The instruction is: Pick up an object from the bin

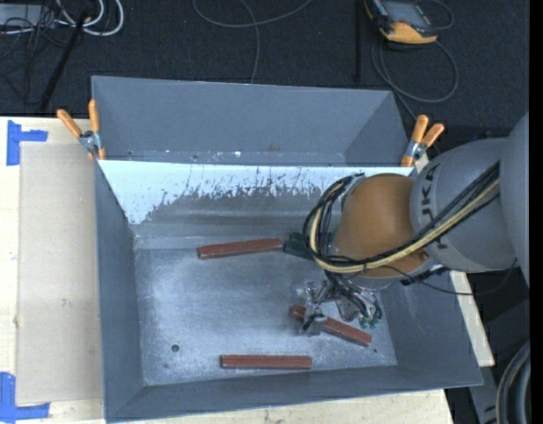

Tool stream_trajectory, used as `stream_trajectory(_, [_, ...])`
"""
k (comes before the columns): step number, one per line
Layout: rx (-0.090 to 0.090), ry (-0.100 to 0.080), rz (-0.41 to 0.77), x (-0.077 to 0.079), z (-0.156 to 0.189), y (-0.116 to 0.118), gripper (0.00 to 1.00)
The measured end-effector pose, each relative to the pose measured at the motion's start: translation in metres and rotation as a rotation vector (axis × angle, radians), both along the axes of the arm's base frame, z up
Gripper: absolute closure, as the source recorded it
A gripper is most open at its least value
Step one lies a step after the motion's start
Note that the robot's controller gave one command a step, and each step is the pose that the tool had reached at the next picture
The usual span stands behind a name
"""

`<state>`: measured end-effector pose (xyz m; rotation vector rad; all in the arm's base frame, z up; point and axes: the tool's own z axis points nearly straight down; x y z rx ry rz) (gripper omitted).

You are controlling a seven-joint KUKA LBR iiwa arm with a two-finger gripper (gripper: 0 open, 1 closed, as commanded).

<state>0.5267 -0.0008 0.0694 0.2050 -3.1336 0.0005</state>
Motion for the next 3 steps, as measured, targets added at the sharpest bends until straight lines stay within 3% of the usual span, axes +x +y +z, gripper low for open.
stream_trajectory(1, [0.0,0.0,0.0,0.0,0.0,0.0,0.0])
stream_trajectory(2, [0.0,-0.003,0.419,0.026,0.0,-0.029,0.0])
stream_trajectory(3, [0.002,-0.002,0.415,0.026,0.0,-0.029,1.0])
